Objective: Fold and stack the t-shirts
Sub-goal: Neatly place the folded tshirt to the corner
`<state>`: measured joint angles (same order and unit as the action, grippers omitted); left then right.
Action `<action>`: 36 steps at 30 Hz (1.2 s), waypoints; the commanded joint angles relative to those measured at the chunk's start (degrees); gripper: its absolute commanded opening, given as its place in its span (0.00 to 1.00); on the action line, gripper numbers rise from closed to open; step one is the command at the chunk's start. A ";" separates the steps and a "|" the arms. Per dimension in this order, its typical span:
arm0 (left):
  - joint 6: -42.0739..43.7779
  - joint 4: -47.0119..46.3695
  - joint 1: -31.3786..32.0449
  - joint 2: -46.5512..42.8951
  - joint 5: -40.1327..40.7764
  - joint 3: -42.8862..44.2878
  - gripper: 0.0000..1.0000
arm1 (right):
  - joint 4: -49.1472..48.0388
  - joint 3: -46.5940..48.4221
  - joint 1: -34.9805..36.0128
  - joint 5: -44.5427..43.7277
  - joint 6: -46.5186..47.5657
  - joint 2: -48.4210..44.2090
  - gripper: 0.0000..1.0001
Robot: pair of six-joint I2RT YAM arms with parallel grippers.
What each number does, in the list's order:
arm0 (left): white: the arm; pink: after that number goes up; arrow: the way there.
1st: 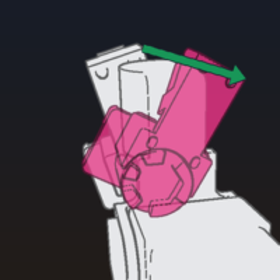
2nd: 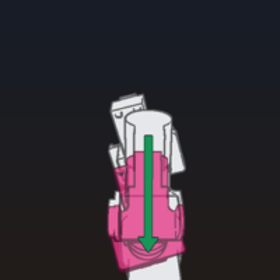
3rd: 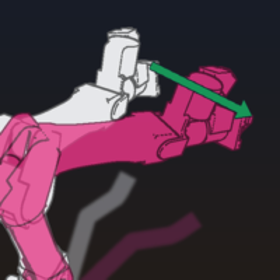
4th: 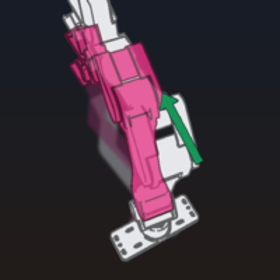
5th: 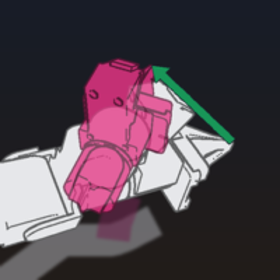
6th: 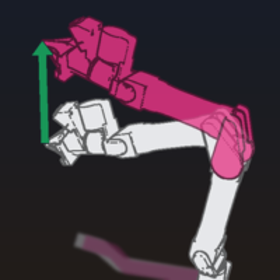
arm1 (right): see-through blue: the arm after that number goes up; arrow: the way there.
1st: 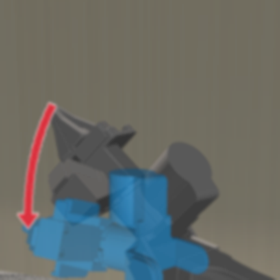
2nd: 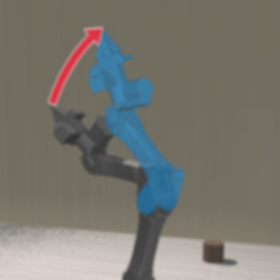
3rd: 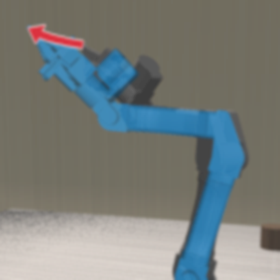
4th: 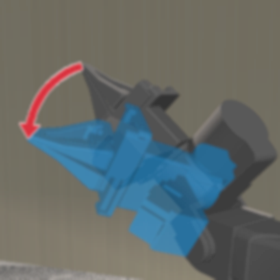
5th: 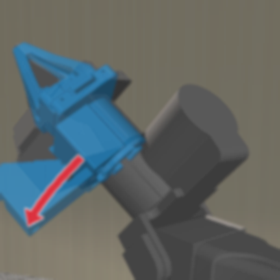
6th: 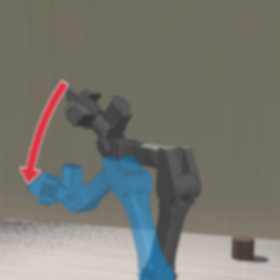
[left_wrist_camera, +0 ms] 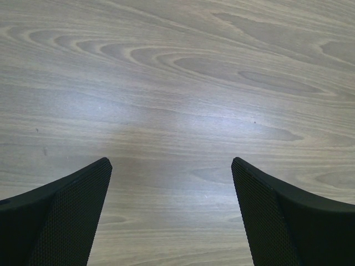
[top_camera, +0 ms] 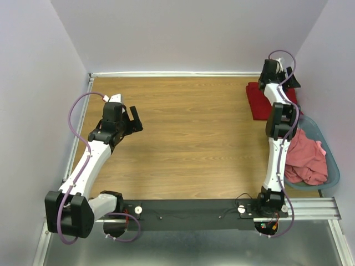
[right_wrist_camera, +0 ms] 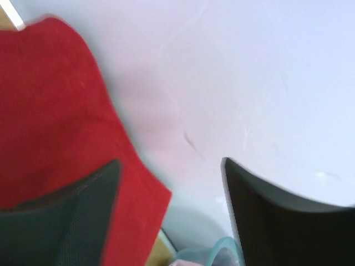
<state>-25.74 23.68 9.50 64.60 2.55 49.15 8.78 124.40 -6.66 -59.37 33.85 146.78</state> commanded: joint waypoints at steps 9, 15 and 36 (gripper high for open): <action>1.74 6.54 0.78 -10.88 3.42 6.56 0.98 | 5.06 -16.64 10.24 1.79 -10.51 -32.84 1.00; 4.55 9.10 6.84 -16.61 11.59 11.31 0.98 | 23.91 -22.67 11.23 19.94 -36.52 -56.10 1.00; -5.02 11.11 10.01 -47.10 22.32 6.49 0.99 | 42.64 -46.00 11.22 38.89 -47.30 -121.54 1.00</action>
<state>-28.34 33.01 19.25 20.14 22.50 55.29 46.26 80.12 4.54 -24.23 -12.75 28.69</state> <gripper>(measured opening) 0.985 0.998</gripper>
